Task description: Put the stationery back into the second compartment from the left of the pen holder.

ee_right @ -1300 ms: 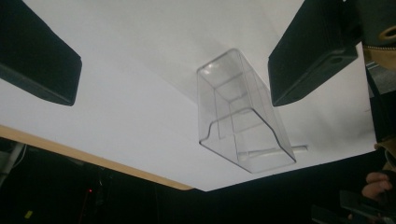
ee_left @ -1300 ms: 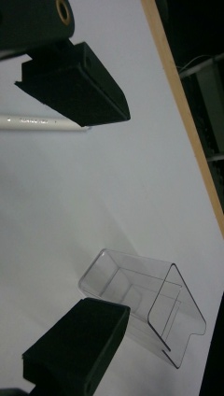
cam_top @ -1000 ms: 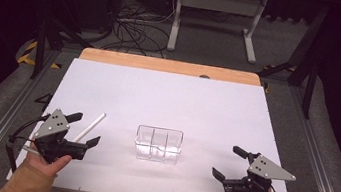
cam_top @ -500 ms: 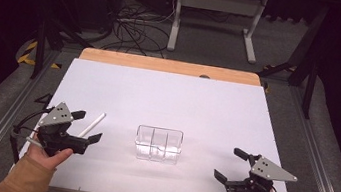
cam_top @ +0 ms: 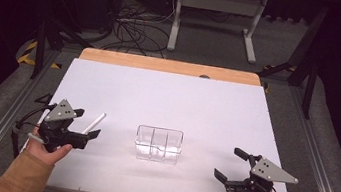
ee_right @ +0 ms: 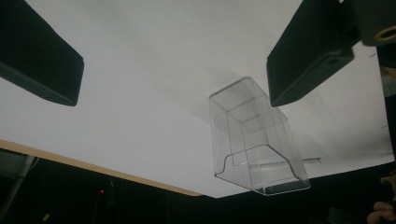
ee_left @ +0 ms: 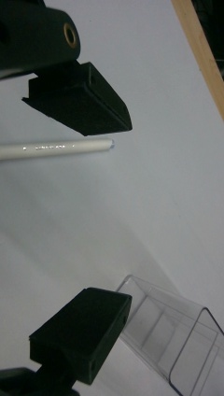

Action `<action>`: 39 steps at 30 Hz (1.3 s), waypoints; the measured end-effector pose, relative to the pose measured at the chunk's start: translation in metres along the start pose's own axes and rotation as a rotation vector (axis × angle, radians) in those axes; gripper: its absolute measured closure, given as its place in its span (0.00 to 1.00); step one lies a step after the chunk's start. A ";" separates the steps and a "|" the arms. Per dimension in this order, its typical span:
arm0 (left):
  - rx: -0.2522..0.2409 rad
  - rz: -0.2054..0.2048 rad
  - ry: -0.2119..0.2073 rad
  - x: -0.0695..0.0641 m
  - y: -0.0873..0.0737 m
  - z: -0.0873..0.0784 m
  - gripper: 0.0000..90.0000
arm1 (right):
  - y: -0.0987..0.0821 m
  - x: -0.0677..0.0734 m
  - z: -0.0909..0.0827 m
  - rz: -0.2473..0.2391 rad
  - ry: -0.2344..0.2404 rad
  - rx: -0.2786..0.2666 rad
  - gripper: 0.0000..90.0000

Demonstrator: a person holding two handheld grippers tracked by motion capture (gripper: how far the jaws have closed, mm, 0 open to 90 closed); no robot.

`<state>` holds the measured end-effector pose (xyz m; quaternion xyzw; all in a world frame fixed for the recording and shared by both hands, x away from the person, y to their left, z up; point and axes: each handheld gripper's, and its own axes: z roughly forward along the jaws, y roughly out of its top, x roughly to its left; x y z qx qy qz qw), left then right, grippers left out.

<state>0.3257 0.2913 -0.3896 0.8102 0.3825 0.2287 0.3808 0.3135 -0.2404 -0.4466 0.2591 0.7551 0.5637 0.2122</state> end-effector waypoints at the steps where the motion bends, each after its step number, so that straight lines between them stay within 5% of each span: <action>1: 0.010 -0.012 0.006 0.001 0.000 0.002 0.19 | 0.000 0.001 0.000 0.000 0.001 0.001 0.06; 11: 0.131 -0.059 0.049 0.018 0.006 0.021 0.23 | 0.002 0.002 0.000 -0.003 0.005 -0.002 0.07; 19: 0.180 -0.141 0.043 0.028 0.008 0.034 0.24 | 0.002 0.003 0.001 -0.014 0.012 0.001 0.07; 30: 0.238 -0.050 0.108 0.033 0.009 0.049 0.25 | 0.002 0.003 0.002 -0.013 0.016 0.004 0.07; 39: 0.259 -0.093 0.080 0.038 0.009 0.052 0.28 | 0.001 0.003 0.003 -0.006 0.032 0.007 0.07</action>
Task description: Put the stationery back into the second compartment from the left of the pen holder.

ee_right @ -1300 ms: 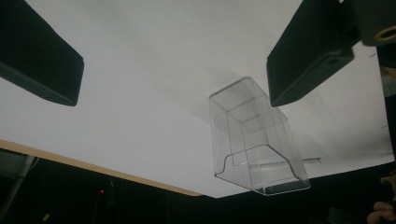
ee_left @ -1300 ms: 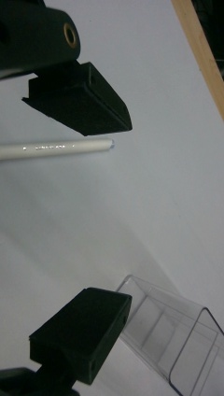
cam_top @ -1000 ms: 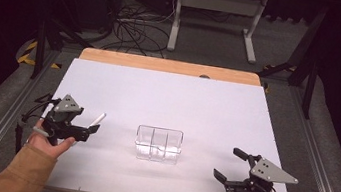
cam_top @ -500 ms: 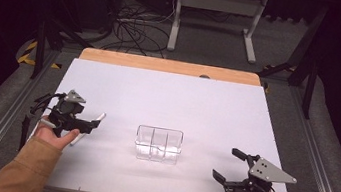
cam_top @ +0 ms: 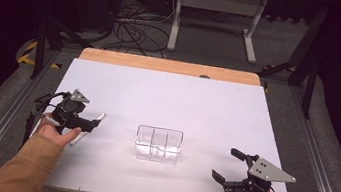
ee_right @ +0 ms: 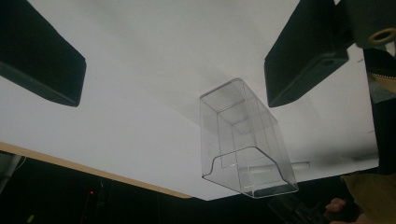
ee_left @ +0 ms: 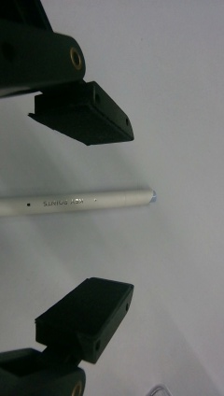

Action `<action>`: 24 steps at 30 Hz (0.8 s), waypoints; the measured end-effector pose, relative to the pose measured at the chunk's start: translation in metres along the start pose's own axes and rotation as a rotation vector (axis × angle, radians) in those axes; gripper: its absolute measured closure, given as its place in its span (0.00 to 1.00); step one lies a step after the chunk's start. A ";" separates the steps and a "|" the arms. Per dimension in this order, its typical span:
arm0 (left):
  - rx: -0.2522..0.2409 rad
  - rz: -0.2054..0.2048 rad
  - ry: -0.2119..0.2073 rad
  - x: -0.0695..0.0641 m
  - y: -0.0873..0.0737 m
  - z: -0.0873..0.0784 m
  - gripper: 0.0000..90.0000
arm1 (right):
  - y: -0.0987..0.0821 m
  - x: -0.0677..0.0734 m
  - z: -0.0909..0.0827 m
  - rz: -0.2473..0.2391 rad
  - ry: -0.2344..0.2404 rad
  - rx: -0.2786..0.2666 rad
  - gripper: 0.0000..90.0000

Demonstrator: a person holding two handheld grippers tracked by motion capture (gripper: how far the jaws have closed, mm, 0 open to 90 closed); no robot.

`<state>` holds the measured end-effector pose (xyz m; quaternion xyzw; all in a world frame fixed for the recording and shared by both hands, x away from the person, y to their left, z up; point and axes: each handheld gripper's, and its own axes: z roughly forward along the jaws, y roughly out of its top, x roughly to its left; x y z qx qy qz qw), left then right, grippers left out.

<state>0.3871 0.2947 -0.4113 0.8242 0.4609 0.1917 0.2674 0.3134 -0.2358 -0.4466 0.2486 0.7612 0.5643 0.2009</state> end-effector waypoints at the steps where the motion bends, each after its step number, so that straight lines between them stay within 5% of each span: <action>1: 0.003 -0.009 -0.006 0.000 0.000 0.000 0.29 | 0.000 0.000 0.000 0.000 0.001 -0.001 0.07; 11: 0.074 0.014 -0.002 0.004 0.002 0.013 0.44 | 0.000 0.000 0.000 0.001 0.004 0.000 0.07; 24: 0.207 -0.004 -0.024 0.006 0.006 0.029 0.55 | 0.000 0.001 0.002 -0.002 0.017 0.005 0.07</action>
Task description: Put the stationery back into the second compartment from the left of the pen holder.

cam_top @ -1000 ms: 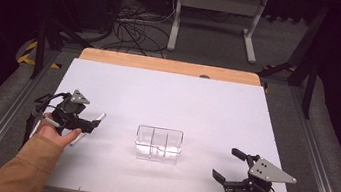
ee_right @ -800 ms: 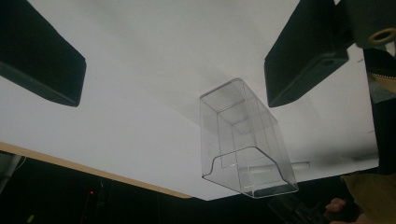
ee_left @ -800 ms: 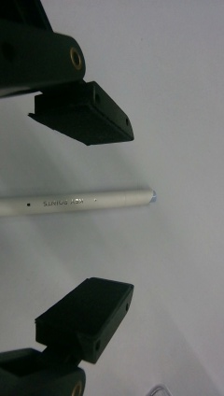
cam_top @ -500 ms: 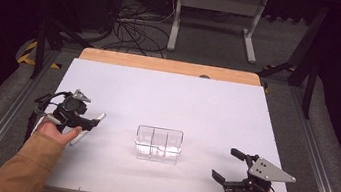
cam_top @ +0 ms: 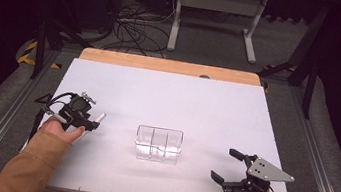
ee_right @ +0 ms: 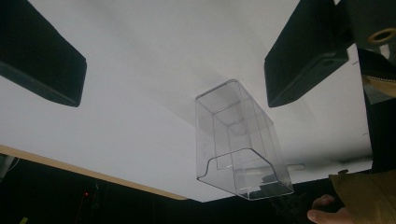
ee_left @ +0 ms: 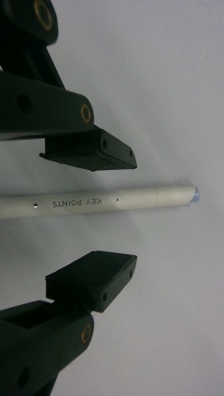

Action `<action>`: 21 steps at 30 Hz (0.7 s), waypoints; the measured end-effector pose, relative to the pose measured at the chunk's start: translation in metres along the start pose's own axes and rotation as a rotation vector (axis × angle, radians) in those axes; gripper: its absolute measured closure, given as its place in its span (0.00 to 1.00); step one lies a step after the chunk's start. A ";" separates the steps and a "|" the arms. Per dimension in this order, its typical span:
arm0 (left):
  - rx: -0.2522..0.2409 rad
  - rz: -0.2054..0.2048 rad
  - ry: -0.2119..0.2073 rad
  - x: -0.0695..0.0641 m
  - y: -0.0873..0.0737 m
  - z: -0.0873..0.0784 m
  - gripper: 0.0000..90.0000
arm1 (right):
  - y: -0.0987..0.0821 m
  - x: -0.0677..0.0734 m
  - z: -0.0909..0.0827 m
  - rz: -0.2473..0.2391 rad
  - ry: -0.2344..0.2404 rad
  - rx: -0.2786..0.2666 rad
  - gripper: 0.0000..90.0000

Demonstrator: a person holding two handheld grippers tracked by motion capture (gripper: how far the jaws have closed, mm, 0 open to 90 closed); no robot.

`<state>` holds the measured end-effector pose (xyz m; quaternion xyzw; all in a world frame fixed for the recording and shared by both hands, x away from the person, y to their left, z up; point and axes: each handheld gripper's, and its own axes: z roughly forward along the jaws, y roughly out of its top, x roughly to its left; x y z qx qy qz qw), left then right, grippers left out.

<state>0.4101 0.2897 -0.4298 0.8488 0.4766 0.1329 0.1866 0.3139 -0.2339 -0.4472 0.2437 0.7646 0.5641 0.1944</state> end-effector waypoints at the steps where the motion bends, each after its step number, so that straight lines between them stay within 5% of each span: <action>1: 0.015 0.002 0.003 0.000 0.001 0.001 0.56 | 0.000 0.000 0.000 0.000 0.001 0.001 0.07; 11: 0.085 -0.007 -0.004 0.001 0.010 0.008 0.66 | 0.000 0.000 0.001 -0.003 0.004 0.003 0.07; 21: 0.104 -0.007 0.004 0.002 0.012 0.014 0.74 | 0.000 0.001 0.001 -0.005 0.006 0.003 0.07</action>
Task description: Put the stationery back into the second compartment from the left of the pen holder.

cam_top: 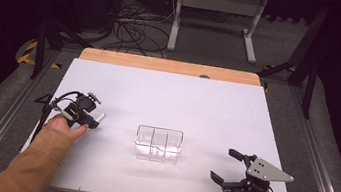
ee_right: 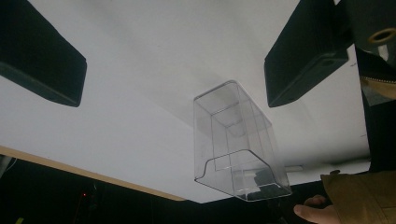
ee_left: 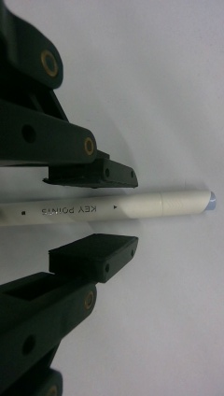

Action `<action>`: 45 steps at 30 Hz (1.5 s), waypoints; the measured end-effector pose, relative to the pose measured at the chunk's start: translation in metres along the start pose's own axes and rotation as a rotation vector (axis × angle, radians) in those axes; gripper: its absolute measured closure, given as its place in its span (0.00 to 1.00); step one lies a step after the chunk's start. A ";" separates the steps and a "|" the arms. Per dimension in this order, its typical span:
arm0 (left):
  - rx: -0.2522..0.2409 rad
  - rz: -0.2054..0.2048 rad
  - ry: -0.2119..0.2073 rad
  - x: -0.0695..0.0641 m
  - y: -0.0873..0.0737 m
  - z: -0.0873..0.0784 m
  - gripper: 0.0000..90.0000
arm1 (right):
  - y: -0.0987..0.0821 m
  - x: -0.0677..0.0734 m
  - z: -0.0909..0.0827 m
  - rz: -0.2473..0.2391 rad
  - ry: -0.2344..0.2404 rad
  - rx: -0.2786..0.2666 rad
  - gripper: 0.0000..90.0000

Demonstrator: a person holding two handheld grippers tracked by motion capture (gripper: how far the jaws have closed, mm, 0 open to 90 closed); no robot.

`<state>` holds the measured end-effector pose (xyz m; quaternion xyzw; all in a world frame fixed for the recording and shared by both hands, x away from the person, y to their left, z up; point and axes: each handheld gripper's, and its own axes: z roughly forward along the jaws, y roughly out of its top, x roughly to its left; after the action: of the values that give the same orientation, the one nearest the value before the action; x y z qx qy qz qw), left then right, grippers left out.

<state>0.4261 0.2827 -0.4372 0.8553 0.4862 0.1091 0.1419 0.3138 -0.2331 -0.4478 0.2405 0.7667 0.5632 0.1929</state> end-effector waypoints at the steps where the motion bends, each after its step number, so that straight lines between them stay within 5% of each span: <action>1: 0.001 0.001 0.002 0.000 0.000 0.000 0.75 | 0.000 0.000 0.000 0.000 0.001 0.001 0.07; 27: 0.056 -0.004 0.004 -0.002 0.002 0.003 0.87 | 0.000 0.001 0.002 -0.001 0.012 0.008 0.07; 45: -0.078 0.009 -0.026 -0.009 -0.004 -0.021 0.87 | 0.000 0.001 0.003 0.001 0.014 0.005 0.07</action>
<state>0.4116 0.2801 -0.4192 0.8526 0.4761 0.1176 0.1807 0.3145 -0.2305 -0.4490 0.2375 0.7691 0.5632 0.1868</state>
